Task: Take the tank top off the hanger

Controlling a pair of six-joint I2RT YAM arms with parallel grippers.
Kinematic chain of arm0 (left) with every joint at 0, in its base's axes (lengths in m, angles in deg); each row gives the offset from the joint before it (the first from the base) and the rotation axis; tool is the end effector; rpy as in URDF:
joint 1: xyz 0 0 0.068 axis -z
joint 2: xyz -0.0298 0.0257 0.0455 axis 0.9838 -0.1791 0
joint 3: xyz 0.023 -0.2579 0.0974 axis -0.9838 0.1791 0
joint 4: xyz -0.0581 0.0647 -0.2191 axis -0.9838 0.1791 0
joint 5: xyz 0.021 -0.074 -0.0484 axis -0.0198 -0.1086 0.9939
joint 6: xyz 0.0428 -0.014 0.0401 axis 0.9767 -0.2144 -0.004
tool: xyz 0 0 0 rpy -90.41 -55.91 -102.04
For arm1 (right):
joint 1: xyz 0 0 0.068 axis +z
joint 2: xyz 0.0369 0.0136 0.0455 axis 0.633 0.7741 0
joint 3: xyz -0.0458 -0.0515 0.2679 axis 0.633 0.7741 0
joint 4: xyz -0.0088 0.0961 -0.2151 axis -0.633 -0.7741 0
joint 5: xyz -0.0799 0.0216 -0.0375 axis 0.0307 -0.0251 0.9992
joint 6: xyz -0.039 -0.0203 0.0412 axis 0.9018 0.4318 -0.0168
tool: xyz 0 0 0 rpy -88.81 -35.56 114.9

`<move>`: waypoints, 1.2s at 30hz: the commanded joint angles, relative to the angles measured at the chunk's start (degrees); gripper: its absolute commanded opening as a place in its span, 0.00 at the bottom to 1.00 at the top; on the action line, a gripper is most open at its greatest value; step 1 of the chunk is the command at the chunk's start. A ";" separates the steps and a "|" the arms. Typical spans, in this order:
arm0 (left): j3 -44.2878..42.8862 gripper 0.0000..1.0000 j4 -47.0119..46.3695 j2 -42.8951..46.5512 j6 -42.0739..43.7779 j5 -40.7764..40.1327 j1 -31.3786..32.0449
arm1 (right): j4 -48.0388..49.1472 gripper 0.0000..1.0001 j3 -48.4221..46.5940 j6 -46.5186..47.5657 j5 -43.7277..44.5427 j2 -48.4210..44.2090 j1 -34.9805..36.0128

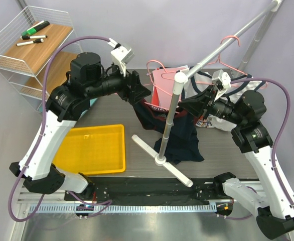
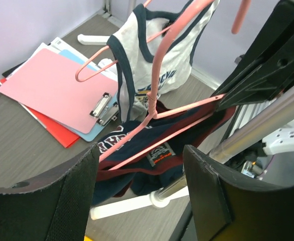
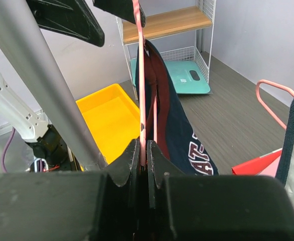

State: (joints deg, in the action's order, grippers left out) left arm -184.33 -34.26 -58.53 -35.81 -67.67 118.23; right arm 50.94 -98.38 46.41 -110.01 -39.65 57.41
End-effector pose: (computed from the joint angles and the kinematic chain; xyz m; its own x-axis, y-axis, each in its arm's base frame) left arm 0.1717 -0.1566 0.5213 -0.3009 0.0717 -0.9510 0.8137 0.5394 -0.2168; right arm 0.1286 0.0754 0.4449 -0.0464 0.1147 -0.9923 -0.8944 0.4376 0.0924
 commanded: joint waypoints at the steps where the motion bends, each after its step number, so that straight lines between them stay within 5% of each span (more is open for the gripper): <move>1: -1.87 0.68 1.67 0.66 5.85 1.72 -0.22 | 1.51 0.01 -4.02 0.51 -2.03 0.19 -0.20; 6: -3.00 0.65 2.54 -0.47 7.79 2.94 -0.31 | 1.33 0.01 -3.58 0.60 -1.85 -0.78 -0.20; 12: -4.60 0.48 5.72 -3.91 9.99 3.04 -0.31 | 1.86 0.01 -3.41 -0.11 -2.03 -1.04 -0.20; 28: 4.54 0.32 -5.70 -1.97 2.52 9.19 -0.31 | 4.93 0.01 -2.00 -3.01 -3.35 -1.31 -0.20; 32: 6.39 0.02 -7.20 -1.27 1.03 10.77 -0.23 | 5.55 0.01 -1.83 -3.71 -3.08 -1.13 -0.20; 36: 8.32 0.00 -9.84 0.83 -1.78 10.16 -0.31 | 5.20 0.01 -1.74 -3.80 -1.86 -1.57 -0.20</move>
State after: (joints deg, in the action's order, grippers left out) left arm -177.07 -36.62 -60.30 -31.09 -58.71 117.60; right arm 49.52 -99.05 44.26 -111.45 -39.52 56.40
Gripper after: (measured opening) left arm 0.019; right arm 0.118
